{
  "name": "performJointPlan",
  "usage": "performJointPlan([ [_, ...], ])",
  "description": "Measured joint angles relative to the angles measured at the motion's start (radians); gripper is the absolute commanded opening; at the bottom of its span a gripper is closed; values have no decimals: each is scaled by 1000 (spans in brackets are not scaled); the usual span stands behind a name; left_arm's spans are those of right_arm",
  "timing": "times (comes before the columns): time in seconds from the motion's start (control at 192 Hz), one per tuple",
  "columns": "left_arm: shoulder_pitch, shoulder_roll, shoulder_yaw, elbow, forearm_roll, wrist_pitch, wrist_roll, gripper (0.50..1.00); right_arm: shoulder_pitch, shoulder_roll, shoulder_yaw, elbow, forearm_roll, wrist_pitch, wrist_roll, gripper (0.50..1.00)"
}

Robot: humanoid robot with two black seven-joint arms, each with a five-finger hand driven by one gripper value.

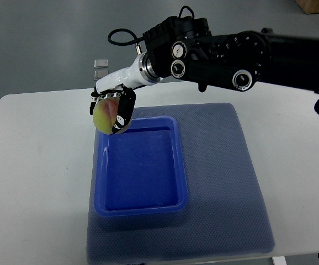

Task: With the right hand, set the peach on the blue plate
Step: 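Carry the peach over the blue tray and lower it inside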

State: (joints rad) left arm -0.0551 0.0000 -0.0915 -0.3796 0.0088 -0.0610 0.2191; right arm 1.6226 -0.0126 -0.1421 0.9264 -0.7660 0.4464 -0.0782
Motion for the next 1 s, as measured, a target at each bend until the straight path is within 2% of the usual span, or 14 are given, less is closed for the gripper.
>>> performJointPlan([
  [0.208,0,0,-1,1,-2,0,0,1000,-133,12,2,-58,-15,-3,0,500],
  [0.562,0,0,1,0,-1,0,0,1000,-277,13,11,-66,-56,-52,4,504],
  [0.64,1,0,1,1,-1,-1,0,1000,-290,13,12,-66,-57,-57,10,549],
  [0.738,1,0,1,1,-1,0,0,1000,-302,13,12,-66,-59,-57,14,684],
  [0.858,1,0,1,1,-1,0,0,1000,-312,13,12,-66,-59,-58,23,795],
  [0.925,1,0,1,1,-1,0,0,1000,-318,13,12,-68,-59,-58,26,842],
  [0.977,1,0,1,3,-1,0,0,1000,-320,13,12,-69,-59,-59,27,842],
  [0.983,1,0,1,3,-1,-1,0,1000,-320,13,12,-70,-59,-59,27,888],
  [0.998,1,0,1,3,-1,0,0,1000,-320,13,12,-70,-59,-59,27,907],
])
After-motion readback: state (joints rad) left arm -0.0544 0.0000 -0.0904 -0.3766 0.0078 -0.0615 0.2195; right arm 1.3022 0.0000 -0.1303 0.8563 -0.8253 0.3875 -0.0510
